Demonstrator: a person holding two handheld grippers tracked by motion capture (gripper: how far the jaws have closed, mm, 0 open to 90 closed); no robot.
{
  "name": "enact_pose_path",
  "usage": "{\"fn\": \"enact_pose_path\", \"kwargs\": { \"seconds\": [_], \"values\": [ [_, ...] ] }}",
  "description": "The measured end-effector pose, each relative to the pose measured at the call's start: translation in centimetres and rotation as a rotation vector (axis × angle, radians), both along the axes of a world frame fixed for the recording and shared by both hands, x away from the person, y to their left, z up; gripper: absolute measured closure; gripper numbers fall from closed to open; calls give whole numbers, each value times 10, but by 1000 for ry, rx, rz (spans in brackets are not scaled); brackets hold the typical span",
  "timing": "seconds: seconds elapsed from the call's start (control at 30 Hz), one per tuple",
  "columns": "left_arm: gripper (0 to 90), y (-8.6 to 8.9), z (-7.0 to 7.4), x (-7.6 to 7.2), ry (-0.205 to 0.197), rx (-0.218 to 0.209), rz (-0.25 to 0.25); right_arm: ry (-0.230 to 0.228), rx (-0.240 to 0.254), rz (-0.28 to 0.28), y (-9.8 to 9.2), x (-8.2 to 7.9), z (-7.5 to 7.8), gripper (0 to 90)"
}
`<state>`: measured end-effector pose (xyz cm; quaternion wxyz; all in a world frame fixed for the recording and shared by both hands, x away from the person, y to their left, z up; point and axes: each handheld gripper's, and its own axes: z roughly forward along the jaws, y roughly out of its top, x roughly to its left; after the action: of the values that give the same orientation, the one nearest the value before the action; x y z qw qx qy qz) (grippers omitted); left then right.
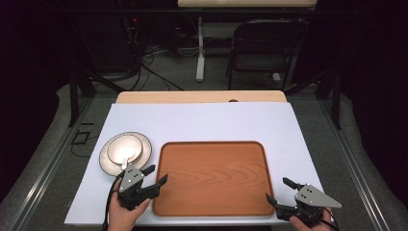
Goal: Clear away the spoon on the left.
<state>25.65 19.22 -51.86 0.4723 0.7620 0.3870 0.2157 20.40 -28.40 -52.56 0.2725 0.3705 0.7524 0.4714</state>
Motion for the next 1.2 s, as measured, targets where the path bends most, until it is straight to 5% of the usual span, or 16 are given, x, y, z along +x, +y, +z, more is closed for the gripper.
{"fn": "enact_pose_path", "kwargs": {
  "seconds": [0.67,0.77,1.2],
  "values": [
    [416,4,-1,3,52,-17,32,-1,-1,-1,1,0,0,214],
    [416,5,-1,4,62,9,57,-1,1,-1,0,0,0,214],
    [393,12,9,11,133,-50,105,2,2,-2,0,0,0,214]
  ]
}}
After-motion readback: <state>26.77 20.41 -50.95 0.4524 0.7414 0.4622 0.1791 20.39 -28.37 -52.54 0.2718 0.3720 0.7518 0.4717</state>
